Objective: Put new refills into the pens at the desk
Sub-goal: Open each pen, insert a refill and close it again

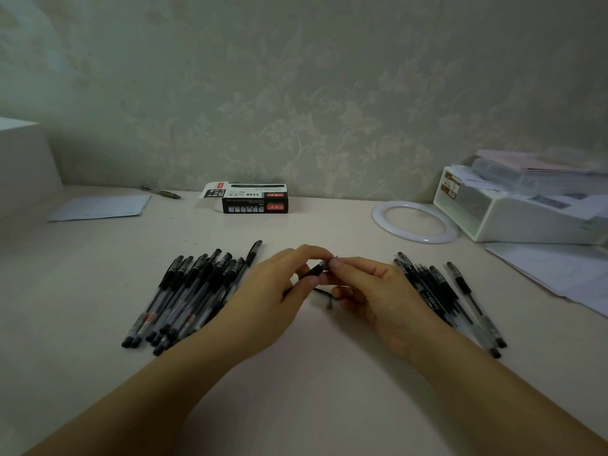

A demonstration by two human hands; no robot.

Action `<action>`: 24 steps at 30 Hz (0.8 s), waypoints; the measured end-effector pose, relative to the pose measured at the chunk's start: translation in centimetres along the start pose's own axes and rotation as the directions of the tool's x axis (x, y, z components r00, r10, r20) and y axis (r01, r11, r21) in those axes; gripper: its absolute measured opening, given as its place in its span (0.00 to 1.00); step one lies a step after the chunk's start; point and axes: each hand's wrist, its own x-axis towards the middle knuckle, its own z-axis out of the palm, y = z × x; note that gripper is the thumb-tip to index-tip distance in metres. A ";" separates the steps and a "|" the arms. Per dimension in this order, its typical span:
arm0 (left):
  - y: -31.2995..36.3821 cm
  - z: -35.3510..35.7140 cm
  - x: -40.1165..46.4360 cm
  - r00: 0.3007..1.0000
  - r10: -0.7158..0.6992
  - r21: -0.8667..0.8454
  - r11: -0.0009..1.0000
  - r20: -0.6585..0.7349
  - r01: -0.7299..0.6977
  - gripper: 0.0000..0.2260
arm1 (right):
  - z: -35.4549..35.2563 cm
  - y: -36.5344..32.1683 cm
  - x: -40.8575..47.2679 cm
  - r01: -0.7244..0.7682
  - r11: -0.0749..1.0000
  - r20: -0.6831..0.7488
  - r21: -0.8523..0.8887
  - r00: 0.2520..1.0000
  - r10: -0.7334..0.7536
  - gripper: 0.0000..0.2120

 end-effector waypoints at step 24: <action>-3.1 -3.5 0.9 0.898 -0.366 0.241 0.874 -0.245 0.422 0.04 | -3.5 0.6 1.2 0.043 0.465 -0.185 -0.884 0.882 -0.433 0.03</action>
